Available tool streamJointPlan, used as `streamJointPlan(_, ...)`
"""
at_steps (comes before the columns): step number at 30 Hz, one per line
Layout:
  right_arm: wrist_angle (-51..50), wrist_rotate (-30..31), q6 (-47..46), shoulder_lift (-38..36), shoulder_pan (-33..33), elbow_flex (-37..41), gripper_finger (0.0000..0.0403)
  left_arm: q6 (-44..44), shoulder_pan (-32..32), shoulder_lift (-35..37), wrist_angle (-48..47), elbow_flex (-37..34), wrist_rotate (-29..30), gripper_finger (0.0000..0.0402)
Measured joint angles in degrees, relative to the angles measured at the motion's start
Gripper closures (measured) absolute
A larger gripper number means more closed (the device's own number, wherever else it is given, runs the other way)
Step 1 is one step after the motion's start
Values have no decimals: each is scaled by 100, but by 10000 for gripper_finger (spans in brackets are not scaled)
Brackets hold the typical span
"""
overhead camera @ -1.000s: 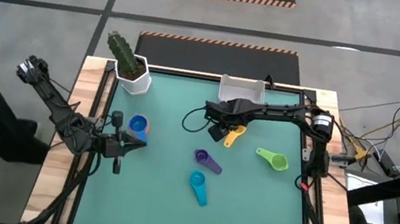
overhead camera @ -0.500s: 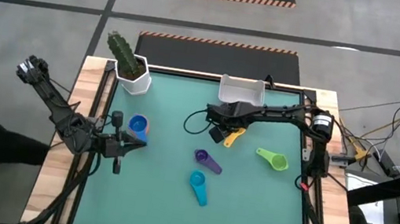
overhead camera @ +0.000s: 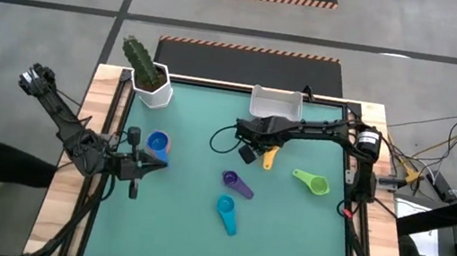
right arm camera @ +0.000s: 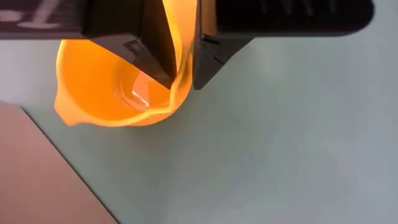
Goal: Nest measuring cups in basket
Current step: Stack the yellow measuring cup on top of the blue measuring cup
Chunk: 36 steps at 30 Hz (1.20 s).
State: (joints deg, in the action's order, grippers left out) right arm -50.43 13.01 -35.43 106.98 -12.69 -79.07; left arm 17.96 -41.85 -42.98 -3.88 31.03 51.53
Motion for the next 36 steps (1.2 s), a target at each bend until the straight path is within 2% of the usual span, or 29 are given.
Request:
streamJointPlan(7, 0, -98, 1, -52, 2, 0, 391, 2, 0, 0, 0, 0, 0, 402)
streamJointPlan(16, 5, -115, 1, -202, 37, -41, 393, 31, 0, 0, 2, 2, 0, 402)
streamJointPlan(26, 218, -100, 199, -198, 378, -891, 394, 74, 0, 0, 41, 2, 0, 402)
streamJointPlan(36, 977, -144, 488, -160, 701, -1362, 394, 85, 0, 0, 45, 2, 0, 402)
